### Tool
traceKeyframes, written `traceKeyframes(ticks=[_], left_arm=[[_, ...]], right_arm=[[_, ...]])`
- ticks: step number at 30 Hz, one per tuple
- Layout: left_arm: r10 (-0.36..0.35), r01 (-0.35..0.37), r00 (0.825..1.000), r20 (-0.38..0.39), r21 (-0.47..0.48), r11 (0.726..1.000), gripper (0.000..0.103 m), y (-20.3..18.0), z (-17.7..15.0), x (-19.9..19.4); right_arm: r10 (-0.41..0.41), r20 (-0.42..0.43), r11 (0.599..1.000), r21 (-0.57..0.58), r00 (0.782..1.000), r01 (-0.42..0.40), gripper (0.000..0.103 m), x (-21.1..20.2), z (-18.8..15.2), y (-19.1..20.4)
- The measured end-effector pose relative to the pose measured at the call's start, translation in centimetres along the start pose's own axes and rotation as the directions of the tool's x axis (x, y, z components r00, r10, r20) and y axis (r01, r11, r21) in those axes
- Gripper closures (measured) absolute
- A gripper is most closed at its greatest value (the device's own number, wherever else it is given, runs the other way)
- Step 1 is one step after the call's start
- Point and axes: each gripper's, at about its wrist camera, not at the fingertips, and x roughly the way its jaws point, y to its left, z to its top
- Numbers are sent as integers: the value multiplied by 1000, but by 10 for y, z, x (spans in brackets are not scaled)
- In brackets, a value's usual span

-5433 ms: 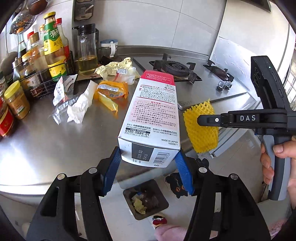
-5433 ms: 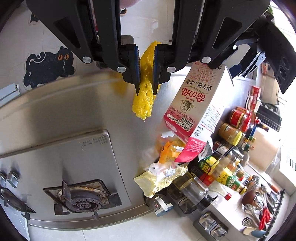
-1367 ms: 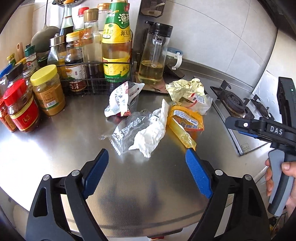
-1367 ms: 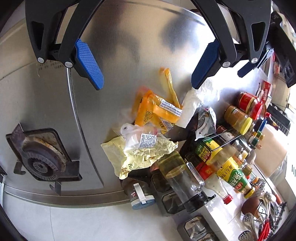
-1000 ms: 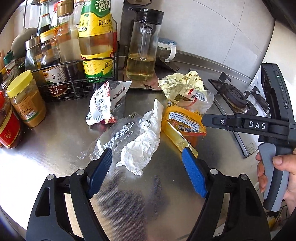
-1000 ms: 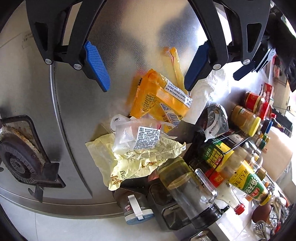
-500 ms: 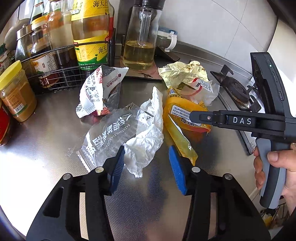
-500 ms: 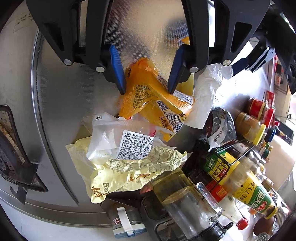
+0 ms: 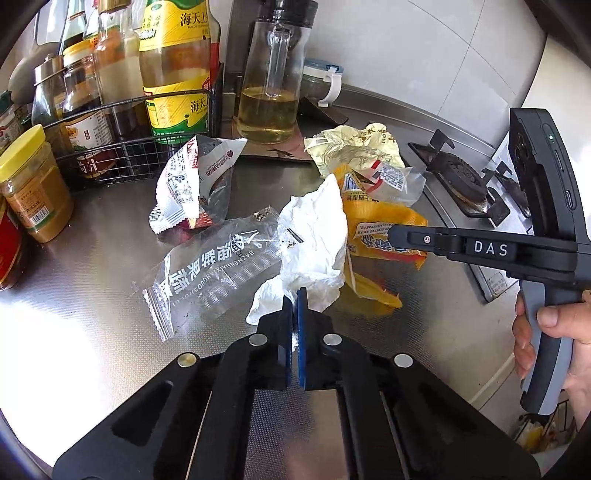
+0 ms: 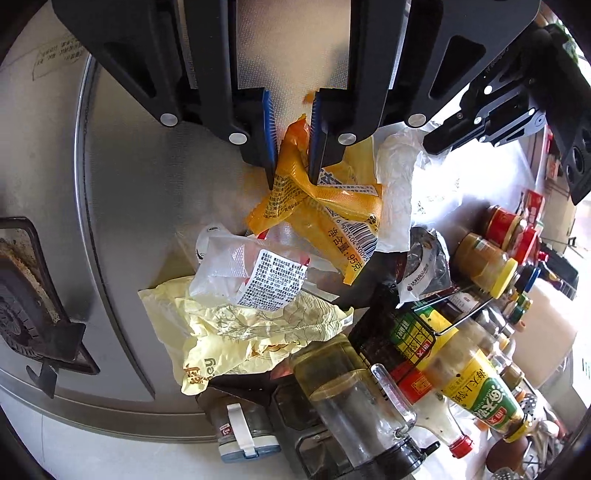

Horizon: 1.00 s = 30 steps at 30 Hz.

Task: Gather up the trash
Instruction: 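Carry tissue and orange bag down over the bin and open both tools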

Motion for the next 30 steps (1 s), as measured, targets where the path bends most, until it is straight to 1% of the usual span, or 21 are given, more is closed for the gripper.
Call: traceKeyframes(ticks=[2, 8, 15, 19, 23, 27, 30], left_arm=[[-2, 2, 1000, 19, 10, 1000, 103, -4, -1, -9], [-22, 21, 998, 56, 35, 999, 103, -19, -12, -39], [-50, 44, 995, 85, 79, 996, 103, -43, -41, -77], [-60, 51, 994, 94, 90, 995, 103, -53, -65, -102], [-56, 47, 995, 88, 95, 994, 103, -63, -95, -123], [-54, 49, 997, 63, 90, 995, 103, -70, -131, -136], [-61, 59, 998, 28, 76, 995, 103, -73, -162, -137]], right_arm=[[-20, 28, 1000, 3, 999, 20, 86, -12, -4, -1], [-44, 82, 999, 28, 996, 42, 86, -47, -21, -3], [-62, 122, 997, 49, 991, 56, 86, -89, -64, 0], [-73, 136, 996, 61, 988, 65, 86, -111, -94, 3], [-84, 146, 995, 67, 986, 74, 86, -131, -127, 8], [-85, 138, 994, 75, 987, 76, 86, -145, -164, 9], [-94, 111, 993, 76, 989, 86, 86, -147, -196, 9]])
